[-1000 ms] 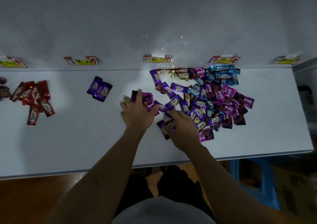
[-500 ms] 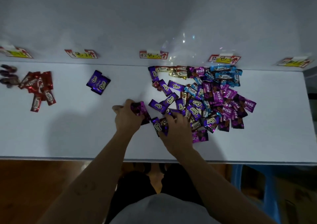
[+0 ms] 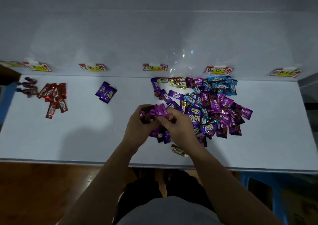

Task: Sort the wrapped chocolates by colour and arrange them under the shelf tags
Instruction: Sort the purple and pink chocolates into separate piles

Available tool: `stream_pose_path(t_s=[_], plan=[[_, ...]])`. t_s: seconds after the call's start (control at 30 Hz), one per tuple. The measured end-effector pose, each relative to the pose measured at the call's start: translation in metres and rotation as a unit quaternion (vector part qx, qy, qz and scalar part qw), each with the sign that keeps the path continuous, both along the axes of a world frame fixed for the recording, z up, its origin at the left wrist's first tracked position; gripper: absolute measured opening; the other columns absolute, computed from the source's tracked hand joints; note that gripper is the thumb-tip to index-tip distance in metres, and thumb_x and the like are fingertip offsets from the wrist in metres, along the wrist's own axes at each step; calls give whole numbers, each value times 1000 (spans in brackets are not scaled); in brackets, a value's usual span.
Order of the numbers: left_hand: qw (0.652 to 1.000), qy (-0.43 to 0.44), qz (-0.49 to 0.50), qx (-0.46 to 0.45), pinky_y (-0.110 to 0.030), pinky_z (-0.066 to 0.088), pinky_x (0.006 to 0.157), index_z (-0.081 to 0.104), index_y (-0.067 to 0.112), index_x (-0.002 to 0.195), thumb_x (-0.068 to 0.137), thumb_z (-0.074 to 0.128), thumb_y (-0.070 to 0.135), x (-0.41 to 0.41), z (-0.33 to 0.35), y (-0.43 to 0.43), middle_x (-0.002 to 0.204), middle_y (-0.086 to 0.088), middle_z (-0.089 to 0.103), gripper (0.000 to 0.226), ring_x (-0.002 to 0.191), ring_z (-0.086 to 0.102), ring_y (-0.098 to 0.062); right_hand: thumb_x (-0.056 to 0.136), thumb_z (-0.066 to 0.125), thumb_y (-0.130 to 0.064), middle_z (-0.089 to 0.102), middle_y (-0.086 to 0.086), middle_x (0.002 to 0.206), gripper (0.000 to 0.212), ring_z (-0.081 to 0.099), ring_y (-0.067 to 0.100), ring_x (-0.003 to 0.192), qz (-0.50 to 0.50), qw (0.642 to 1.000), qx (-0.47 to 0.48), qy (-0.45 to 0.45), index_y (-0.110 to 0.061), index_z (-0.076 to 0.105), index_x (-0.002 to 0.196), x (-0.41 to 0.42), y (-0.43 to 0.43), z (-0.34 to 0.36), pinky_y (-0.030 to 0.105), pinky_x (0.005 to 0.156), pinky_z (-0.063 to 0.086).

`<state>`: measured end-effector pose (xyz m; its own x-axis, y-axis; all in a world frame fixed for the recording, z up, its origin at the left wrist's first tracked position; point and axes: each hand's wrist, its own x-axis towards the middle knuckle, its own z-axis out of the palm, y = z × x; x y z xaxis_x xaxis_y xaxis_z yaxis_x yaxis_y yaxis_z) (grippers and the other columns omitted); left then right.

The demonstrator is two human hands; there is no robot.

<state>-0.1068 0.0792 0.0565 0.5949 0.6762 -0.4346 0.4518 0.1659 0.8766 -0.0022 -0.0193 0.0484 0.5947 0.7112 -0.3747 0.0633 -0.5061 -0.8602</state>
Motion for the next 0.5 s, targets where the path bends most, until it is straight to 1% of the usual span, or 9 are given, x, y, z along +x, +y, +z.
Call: stream_pose_path(t_s=[0.03, 0.1, 0.17, 0.2, 0.23, 0.33, 0.37, 0.43, 0.5], plan=[[1000, -16, -8, -2, -21, 56, 74, 58, 28, 116, 80, 76, 13, 7, 7, -5, 105, 11, 67, 43, 92, 66, -3, 92, 63, -24, 46, -9, 60, 24, 42, 3, 55, -20, 1000, 6, -1, -23, 55, 69, 7, -6, 7, 20, 58, 38], [999, -42, 1, -27, -27, 56, 79, 57, 26, 119, 78, 77, 11, 22, 19, -15, 109, 8, 67, 49, 97, 66, -7, 92, 63, -23, 38, -7, 57, 28, 39, 8, 56, -82, 996, 23, 24, -10, 53, 70, 26, -24, 18, 23, 64, 42], [998, -48, 11, -37, -33, 55, 82, 62, 28, 111, 77, 78, 15, 40, 30, -26, 105, 7, 70, 40, 97, 67, -12, 92, 64, -23, 35, 11, 61, 37, 38, 16, 61, -136, 988, 52, 57, 2, 45, 72, 45, -42, 30, 31, 77, 48], [998, -50, 11, -40, -32, 54, 82, 65, 28, 105, 78, 77, 17, 49, 34, -32, 101, 7, 71, 33, 94, 68, -11, 92, 64, -21, 32, 22, 65, 40, 36, 18, 62, -153, 984, 60, 66, 4, 41, 71, 54, -50, 36, 35, 79, 48], [998, -55, 10, -43, -30, 52, 79, 67, 28, 101, 79, 77, 17, 59, 36, -38, 97, 8, 73, 26, 90, 68, -8, 92, 63, -19, 30, 25, 66, 41, 34, 19, 62, -168, 981, 68, 68, 3, 37, 70, 61, -58, 40, 34, 75, 46], [997, -62, -21, -33, -23, 47, 73, 70, 25, 98, 82, 74, 23, 87, 41, -59, 91, 9, 73, 16, 82, 67, -2, 94, 61, -18, 37, 27, 68, 33, 38, 24, 65, -225, 967, 77, 85, 8, 47, 78, 74, -83, 50, 30, 62, 42], [997, -62, -40, -31, -21, 47, 73, 70, 28, 97, 83, 73, 26, 97, 38, -65, 92, 12, 72, 15, 84, 67, -1, 93, 61, -19, 41, 25, 70, 28, 42, 27, 65, -252, 960, 76, 95, 7, 54, 86, 76, -91, 49, 33, 64, 47], [994, -29, -94, -38, -21, 45, 72, 69, 29, 96, 86, 68, 36, 114, 29, -77, 93, 12, 70, 12, 88, 64, -4, 92, 63, -21, 54, 24, 75, 20, 57, 32, 71, -313, 942, 66, 103, -3, 64, 101, 76, -110, 45, 45, 76, 56], [986, 3, -157, -62, -27, 43, 72, 67, 12, 96, 91, 59, 43, 132, 17, -91, 89, -5, 68, 32, 87, 63, -20, 93, 62, -17, 63, 25, 83, 16, 63, 28, 76, -381, 915, 69, 115, -3, 66, 102, 76, -130, 44, 48, 77, 58]])
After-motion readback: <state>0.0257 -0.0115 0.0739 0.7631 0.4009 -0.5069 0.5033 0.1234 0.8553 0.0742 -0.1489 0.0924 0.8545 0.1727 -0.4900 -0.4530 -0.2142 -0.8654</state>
